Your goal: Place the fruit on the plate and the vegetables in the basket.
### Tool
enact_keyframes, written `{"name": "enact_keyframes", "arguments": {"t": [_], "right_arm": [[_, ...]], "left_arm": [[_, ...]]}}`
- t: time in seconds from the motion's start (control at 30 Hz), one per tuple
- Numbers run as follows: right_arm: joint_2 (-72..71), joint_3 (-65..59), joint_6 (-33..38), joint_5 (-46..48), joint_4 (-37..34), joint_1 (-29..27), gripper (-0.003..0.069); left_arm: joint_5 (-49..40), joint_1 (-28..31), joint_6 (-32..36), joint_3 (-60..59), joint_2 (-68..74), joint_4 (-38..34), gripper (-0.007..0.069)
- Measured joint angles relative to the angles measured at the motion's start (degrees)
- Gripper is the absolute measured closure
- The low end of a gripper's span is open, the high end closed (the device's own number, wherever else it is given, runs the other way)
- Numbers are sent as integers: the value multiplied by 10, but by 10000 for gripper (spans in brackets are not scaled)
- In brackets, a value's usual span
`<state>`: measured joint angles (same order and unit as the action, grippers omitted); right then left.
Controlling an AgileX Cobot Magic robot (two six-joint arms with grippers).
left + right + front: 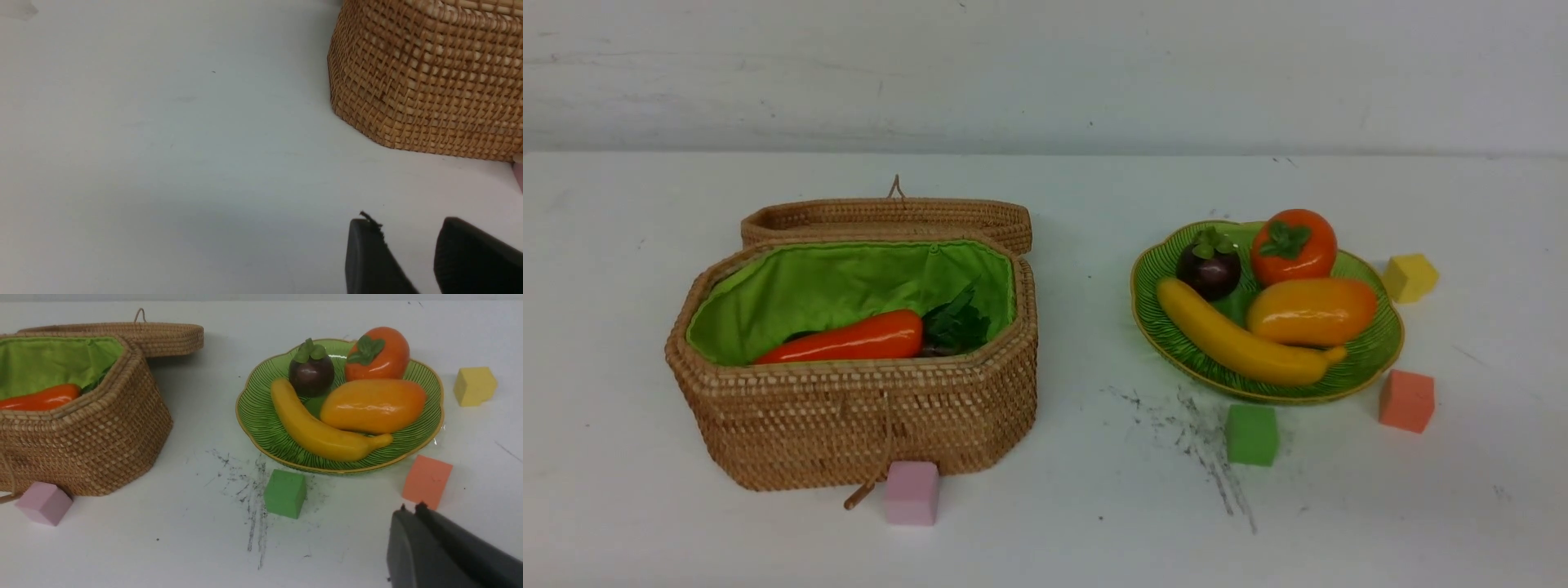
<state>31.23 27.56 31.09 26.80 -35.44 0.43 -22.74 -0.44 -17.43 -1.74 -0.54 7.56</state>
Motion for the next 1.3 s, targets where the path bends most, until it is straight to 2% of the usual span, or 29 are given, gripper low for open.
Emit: {"name": "enact_keyframes", "arguments": {"t": [0.1, 0.23, 0.4, 0.53, 0.6, 0.7, 0.77, 0.8, 0.87, 1.03, 1.3], "right_arm": [[0, -1, 1, -8, 10, 13, 664], [0, -3, 6, -79, 44, 34, 662], [-6, -10, 4, -142, 49, 22, 659], [-64, -60, -19, -155, 86, -6, 658], [-101, -88, -54, -166, 123, -15, 657], [-186, -165, -191, -171, 254, -24, 655], [-211, -193, -237, -170, 292, -24, 655], [-243, -226, -307, -169, 347, -24, 655], [-275, -272, -384, -163, 406, -24, 655], [-314, -289, -451, -68, 447, -24, 650], [-318, -287, -457, -59, 442, -24, 644]], "left_arm": [[0, 0, 0, 0, 0, 0, 386], [0, 0, 0, 0, 0, 0, 386], [0, 0, 0, 0, 0, 0, 386], [0, 0, 0, 0, 0, 0, 386], [0, 0, 0, 0, 0, 0, 386], [0, 0, 0, 0, 0, 0, 386], [0, 0, 0, 0, 0, 0, 386], [0, 0, 0, 0, 0, 0, 386], [0, 0, 0, 0, 0, 0, 386], [0, 0, 0, 0, 0, 0, 386], [0, 0, 0, 0, 0, 0, 386]]}}
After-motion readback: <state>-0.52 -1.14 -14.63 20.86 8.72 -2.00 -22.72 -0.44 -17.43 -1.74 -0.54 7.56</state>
